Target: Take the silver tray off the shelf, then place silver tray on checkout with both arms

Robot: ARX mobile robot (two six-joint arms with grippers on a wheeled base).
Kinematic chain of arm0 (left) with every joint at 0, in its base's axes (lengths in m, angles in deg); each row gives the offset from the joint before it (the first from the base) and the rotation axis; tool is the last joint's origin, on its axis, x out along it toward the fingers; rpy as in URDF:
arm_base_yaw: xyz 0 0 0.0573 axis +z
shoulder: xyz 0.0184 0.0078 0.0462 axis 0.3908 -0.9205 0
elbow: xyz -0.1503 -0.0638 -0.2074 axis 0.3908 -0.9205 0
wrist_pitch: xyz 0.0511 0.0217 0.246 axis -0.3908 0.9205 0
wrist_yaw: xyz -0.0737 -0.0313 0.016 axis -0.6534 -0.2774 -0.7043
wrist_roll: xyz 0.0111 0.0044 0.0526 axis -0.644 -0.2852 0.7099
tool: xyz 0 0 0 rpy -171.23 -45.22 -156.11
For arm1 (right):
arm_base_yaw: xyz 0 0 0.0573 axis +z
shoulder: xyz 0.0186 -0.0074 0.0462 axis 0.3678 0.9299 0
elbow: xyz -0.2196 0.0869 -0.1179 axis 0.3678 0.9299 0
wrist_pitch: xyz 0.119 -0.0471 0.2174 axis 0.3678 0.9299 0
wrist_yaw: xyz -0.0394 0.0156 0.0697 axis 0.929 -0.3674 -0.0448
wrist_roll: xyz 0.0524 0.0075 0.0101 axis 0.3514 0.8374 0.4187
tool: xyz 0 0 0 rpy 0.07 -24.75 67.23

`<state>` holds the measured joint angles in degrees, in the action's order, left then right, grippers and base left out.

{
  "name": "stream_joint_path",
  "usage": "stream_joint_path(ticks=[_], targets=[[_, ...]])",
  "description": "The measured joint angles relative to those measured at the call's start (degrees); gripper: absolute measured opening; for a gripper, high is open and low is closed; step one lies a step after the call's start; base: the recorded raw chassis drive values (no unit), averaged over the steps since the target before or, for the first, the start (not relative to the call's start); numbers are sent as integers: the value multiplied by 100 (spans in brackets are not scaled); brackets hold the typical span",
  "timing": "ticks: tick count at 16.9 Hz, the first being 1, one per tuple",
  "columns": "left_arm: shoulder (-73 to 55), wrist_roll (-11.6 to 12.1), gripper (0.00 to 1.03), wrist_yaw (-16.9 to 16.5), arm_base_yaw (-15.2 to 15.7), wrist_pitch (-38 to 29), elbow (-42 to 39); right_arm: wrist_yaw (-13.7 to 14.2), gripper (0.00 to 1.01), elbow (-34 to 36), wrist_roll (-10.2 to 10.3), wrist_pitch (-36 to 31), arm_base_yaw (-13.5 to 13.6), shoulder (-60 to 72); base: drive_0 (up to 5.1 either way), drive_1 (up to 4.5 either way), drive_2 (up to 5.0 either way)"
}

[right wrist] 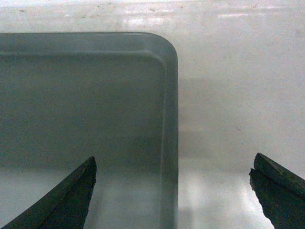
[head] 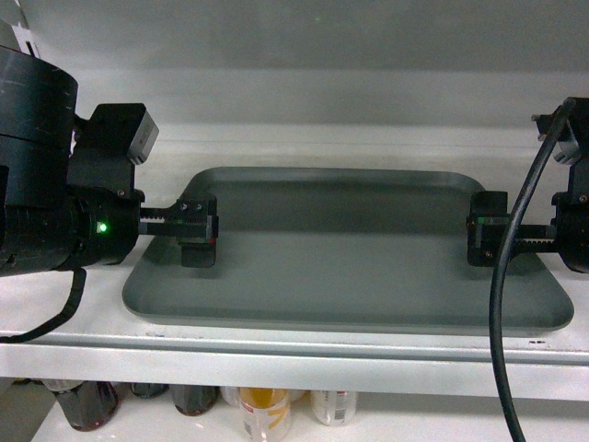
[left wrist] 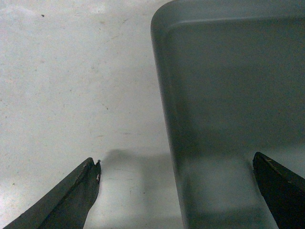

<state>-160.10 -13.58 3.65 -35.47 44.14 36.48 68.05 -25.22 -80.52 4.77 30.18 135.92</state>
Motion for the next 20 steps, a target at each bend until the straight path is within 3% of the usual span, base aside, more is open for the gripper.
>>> stream_joint_path(ticks=[9,12,13,16,17,18,20], targets=[[-61,87,96,63,-20,-111,0,114,98,-59,35,-177,4,271,0,0,0],[-74,101,63,66,-46,-149,0,175,69,-59,33,-192,68,271,0,0,0],[-87,114,43,85,-74,-170,0,234,48,-59,31,-216,173,269,0,0,0],[-90,114,20,94,-105,-188,0,297,25,-42,31,-223,280,232,0,0,0],[-90,74,8,157,-94,-210,-7,326,12,-31,31,-210,280,199,0,0,0],[-90,-157,3,151,-92,-216,-7,332,3,-26,140,-214,262,184,0,0,0],[-90,-328,3,127,-83,-234,-17,334,3,-26,227,-214,260,173,0,0,0]])
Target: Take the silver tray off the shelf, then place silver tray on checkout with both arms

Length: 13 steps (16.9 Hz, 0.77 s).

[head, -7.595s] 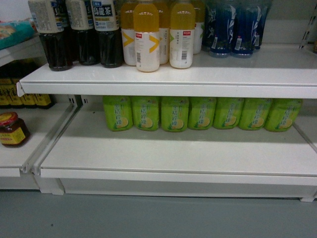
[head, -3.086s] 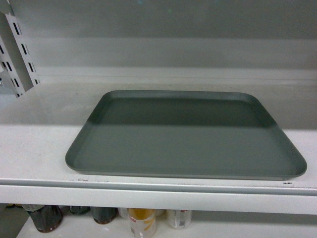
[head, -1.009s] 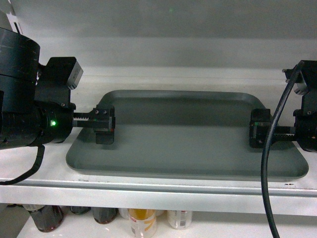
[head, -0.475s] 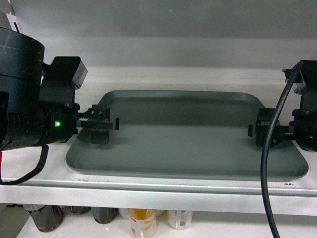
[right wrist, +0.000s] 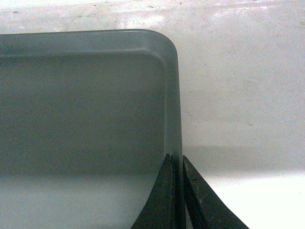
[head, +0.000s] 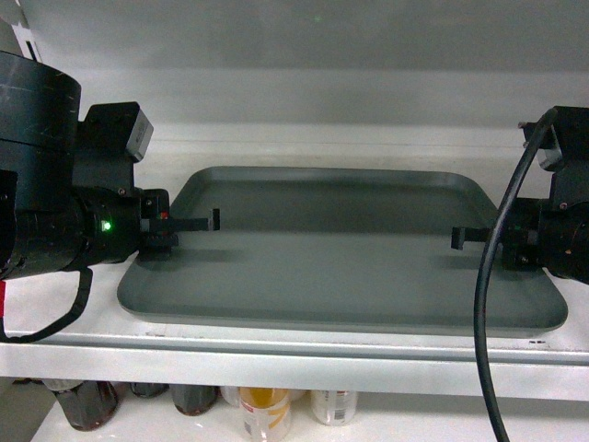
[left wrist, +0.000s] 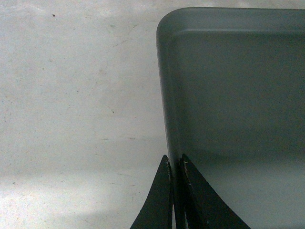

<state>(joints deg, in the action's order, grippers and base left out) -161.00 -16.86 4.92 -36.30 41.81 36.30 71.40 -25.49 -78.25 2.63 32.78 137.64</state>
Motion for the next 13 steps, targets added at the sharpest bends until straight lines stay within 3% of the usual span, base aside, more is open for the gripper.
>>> stream_joint_path(ticks=[13], targets=[[1003,-157,3,20,-85,330,-153,-24,3,236,-105,271,-81,-1182,0,0,0]])
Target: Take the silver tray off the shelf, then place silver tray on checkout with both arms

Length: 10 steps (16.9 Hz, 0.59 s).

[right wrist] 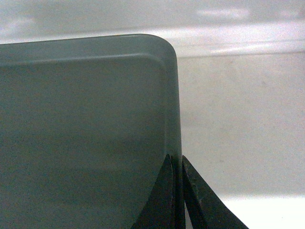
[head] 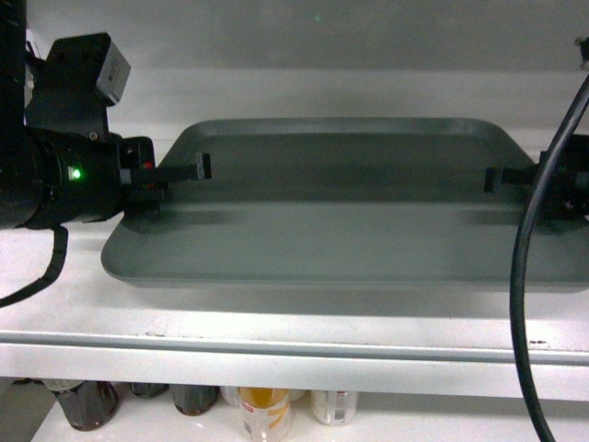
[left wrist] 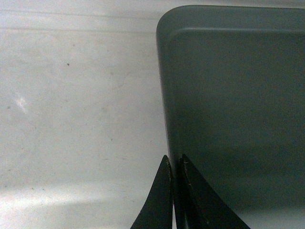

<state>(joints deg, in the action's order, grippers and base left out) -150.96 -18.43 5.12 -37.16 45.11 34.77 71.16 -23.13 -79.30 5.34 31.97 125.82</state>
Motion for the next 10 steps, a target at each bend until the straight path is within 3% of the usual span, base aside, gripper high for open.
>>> stream_joint_path(ticks=[7,10], targets=[[527,-109,3,-24,-9,529,-33,-107,3,0,22,520,-35,-455,0,0,0],[632,-114,3,-39,-59,896,46,-232,3,-20,186,1062,-109,-555,0,0,0]])
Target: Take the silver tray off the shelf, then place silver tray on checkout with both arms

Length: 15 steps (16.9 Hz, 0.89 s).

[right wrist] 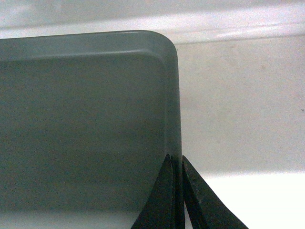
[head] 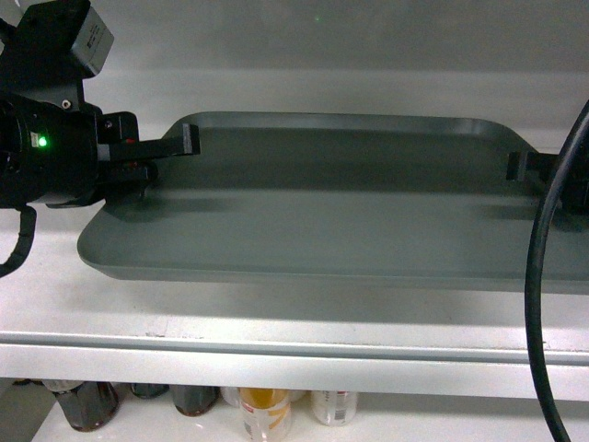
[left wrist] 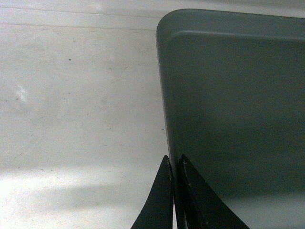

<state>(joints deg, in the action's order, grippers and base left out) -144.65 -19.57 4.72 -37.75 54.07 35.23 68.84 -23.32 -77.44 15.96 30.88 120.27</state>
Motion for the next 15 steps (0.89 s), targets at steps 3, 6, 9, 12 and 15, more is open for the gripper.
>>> stream_joint_path(ticks=[3,6,9,12,15], targets=[[66,-4,3,-4,-57,330,72,-70,3,-125,90,564,-70,-175,0,0,0],[66,4,3,37,-81,350,81,48,3,-175,68,715,13,-289,0,0,0],[66,4,3,39,-81,348,81,50,3,-175,68,715,13,-289,0,0,0],[66,4,3,39,-81,350,81,50,3,-175,68,715,13,-289,0,0,0],[66,4,3,39,-81,350,81,48,3,-175,66,715,13,-289,0,0,0]])
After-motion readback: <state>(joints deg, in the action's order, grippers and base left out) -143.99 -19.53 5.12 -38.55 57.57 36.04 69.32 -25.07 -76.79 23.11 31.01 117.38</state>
